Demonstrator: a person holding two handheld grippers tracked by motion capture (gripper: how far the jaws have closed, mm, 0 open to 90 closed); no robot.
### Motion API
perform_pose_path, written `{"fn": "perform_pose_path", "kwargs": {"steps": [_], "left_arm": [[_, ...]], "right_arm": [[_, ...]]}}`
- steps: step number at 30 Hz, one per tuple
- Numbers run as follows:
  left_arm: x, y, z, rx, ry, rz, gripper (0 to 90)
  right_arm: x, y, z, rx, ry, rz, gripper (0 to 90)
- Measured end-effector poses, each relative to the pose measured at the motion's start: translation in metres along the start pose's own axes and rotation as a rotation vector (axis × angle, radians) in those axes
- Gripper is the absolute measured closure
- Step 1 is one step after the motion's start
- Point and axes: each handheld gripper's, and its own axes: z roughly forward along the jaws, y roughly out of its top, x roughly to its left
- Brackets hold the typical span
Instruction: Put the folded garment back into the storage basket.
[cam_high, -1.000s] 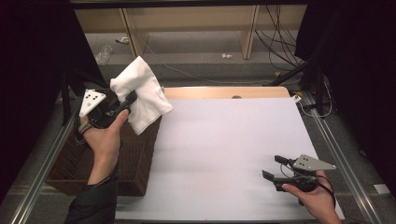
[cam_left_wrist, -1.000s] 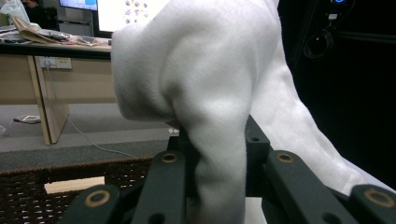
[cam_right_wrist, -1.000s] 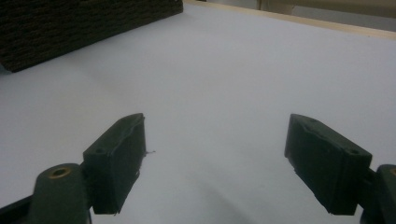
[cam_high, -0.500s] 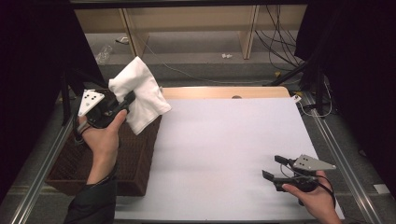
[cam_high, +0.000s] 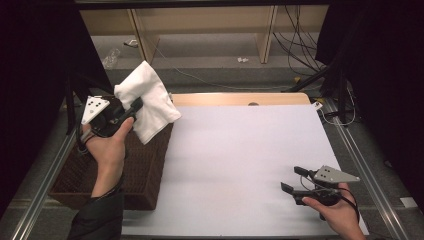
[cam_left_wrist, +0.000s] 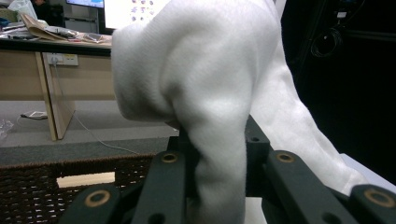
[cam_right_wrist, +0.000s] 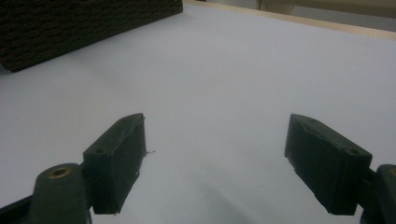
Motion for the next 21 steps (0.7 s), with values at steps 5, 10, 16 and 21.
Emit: {"fn": "perform_pose_path", "kwargs": {"steps": [5,10,16,21], "left_arm": [[0.0017,-0.0010,0.0004,0.006,0.004,-0.003,75.0],[0.0030,-0.0010,0.0001,0.006,0.007,-0.005,75.0],[0.0054,-0.0019,0.0004,0.009,0.013,-0.007,75.1],[0.0067,-0.0025,0.0007,0.012,0.017,-0.007,75.0]], "right_arm": [[0.0000,-0.0001,0.0000,0.001,0.001,-0.001,21.4],[0.0001,-0.0001,0.0001,-0.004,0.001,-0.001,21.5],[-0.0001,0.0000,-0.0001,0.000,0.000,-0.001,21.5],[0.0001,-0.0001,0.0000,-0.002,0.001,-0.002,21.5]]}}
